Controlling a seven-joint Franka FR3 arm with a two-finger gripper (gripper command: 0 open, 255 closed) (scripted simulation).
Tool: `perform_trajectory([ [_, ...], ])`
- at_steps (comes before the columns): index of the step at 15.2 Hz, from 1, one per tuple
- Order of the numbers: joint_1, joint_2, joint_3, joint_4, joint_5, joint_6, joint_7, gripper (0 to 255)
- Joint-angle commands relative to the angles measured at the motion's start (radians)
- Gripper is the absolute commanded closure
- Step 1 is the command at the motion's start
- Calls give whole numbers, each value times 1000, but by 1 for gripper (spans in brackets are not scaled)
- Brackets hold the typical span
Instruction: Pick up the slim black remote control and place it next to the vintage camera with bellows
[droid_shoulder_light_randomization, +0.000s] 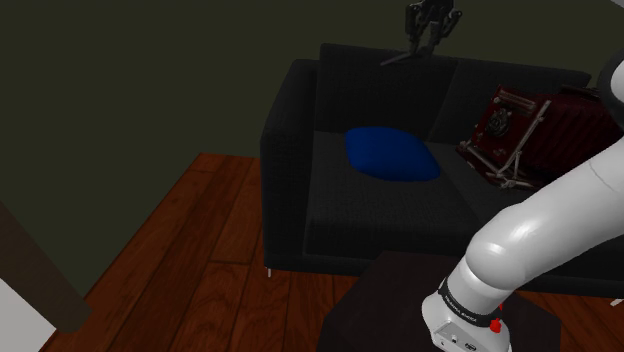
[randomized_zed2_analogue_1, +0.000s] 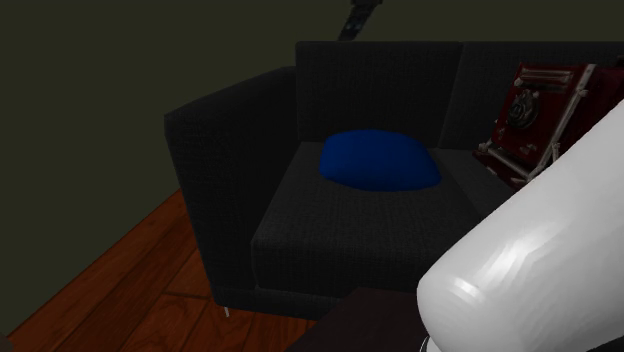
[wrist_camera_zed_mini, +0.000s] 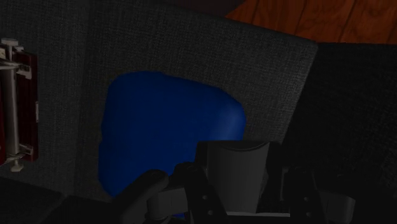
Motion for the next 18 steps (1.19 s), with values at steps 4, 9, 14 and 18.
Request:
perform_trajectory([
  [4, -33, -102, -67, -82, -43, -14, -109, 255],
  [9, -62, -174, -140, -124, -93, -33, -220, 255],
  [14, -87, -222, -221, -135, -150, -54, -338, 255],
  [18, -102, -242, -293, -123, -197, -68, -439, 255],
])
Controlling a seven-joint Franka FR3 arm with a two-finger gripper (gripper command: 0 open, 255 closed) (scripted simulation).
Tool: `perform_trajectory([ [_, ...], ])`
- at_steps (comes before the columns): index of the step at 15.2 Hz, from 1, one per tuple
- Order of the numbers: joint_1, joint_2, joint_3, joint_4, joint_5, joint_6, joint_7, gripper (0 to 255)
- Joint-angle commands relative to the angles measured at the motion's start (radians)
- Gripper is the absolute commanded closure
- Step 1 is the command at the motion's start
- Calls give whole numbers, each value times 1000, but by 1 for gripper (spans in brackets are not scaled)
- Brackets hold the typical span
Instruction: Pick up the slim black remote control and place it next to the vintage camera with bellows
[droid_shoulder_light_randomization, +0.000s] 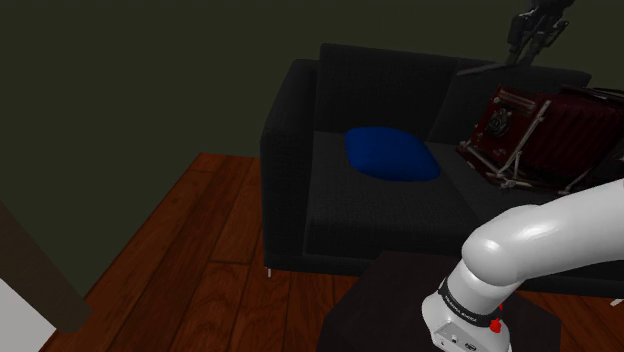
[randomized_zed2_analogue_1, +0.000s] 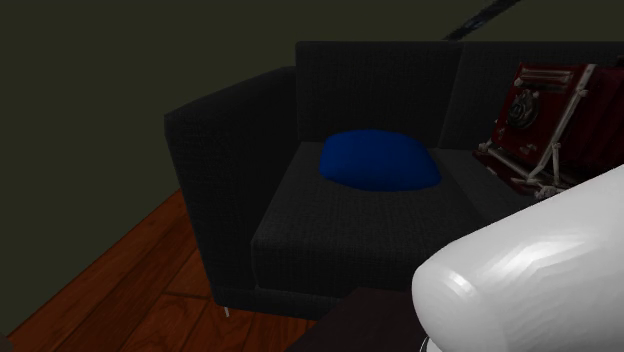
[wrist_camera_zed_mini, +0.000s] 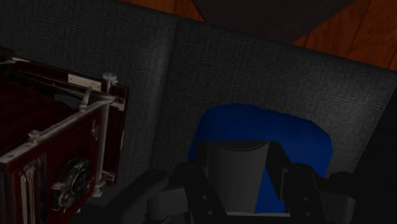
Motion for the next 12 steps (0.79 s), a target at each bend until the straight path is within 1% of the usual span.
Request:
perform_trajectory([
  [1, -8, -17, -37, -9, -27, 3, -52, 255],
  [7, -15, -11, -169, 51, -92, -12, -217, 255],
  [12, -2, 28, -307, 135, -132, -17, -369, 255],
])
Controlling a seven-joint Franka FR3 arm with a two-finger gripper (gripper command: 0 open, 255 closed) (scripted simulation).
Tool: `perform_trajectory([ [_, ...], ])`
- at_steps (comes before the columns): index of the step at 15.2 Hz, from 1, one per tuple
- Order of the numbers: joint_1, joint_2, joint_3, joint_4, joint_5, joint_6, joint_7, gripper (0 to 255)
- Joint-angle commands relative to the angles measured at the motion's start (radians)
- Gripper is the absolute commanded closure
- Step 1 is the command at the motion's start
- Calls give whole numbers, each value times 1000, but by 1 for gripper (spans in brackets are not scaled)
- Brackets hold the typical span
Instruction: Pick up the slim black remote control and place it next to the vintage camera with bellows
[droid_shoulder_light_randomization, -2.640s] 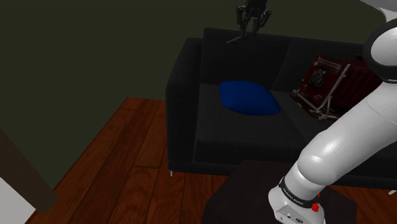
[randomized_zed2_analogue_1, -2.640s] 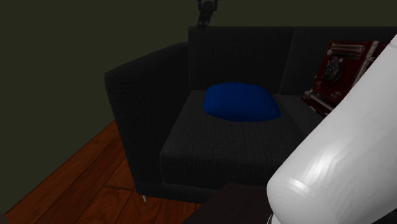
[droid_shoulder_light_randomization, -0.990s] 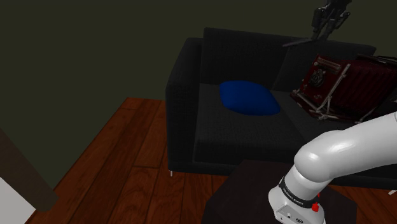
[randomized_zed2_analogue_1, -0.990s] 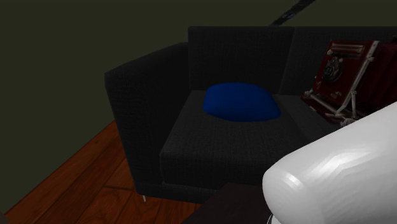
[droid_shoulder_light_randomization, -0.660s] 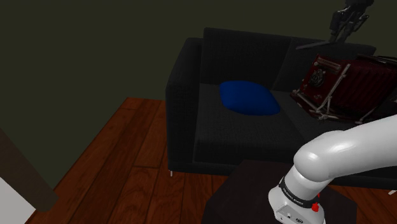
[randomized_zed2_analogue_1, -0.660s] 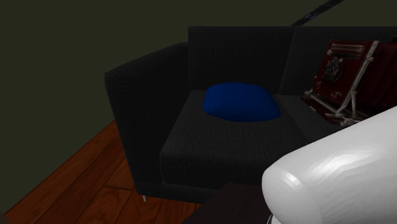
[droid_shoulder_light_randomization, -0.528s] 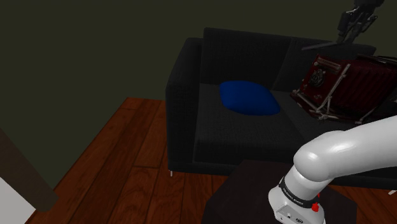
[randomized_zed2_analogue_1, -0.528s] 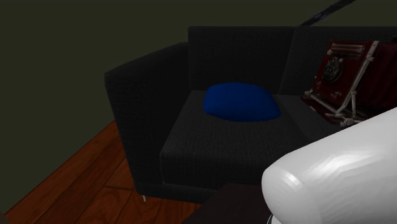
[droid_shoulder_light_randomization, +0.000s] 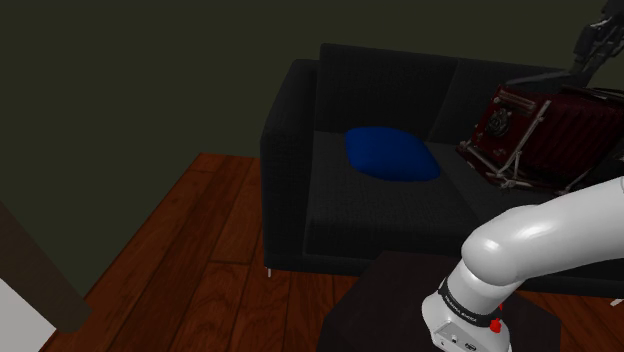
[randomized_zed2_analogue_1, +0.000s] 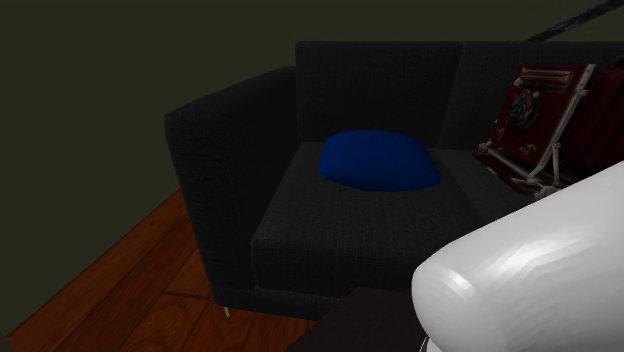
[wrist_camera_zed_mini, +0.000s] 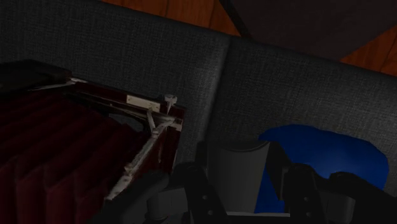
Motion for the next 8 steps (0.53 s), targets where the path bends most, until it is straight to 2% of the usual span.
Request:
perform_trajectory([
  [1, 10, 23, -69, 45, -14, -3, -73, 255],
  [5, 55, 87, -234, 146, -18, -2, -212, 255],
  [8, 132, 159, -423, 242, 7, 0, -330, 255],
])
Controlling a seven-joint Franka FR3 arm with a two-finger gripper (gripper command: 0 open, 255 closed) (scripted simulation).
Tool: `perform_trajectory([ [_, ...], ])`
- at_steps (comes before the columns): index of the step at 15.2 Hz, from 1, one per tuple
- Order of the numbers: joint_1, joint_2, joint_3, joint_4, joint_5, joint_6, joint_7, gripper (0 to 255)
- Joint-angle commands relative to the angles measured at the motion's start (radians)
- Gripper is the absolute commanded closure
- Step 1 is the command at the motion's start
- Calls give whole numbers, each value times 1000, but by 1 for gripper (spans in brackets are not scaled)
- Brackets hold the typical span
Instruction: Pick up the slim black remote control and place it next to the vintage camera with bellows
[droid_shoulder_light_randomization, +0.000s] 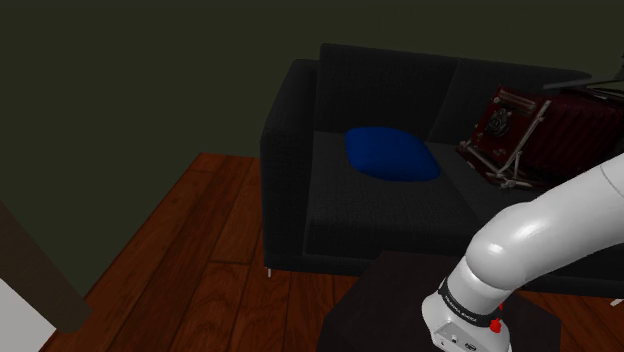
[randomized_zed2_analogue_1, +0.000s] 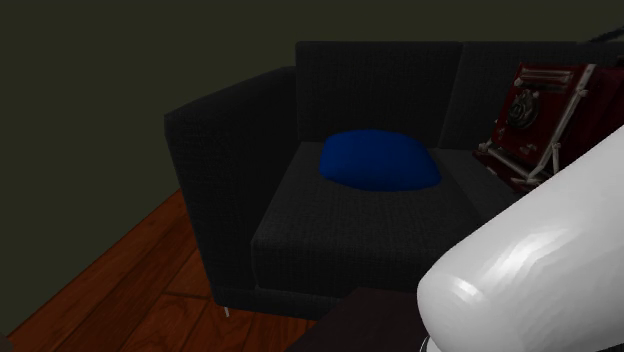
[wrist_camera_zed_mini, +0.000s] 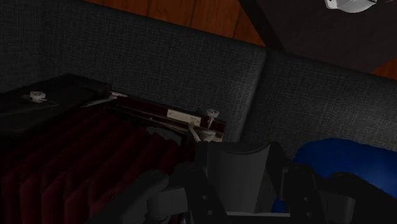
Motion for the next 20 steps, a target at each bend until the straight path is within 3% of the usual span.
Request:
perform_trajectory([
  [1, 71, 48, -152, 67, 22, 1, -84, 255],
  [2, 140, 74, -262, 109, 37, -2, -125, 255],
  [3, 240, 85, -389, 156, 41, -9, -158, 255],
  [4, 320, 77, -467, 191, 27, -19, -169, 255],
  [7, 161, 62, -318, 80, 27, 41, -154, 255],
  [10, 52, 36, -208, -14, 16, 92, -135, 255],
  [14, -29, -16, -112, -122, -14, 148, -101, 255],
  [20, -100, -81, -35, -263, -51, 226, -61, 255],
])
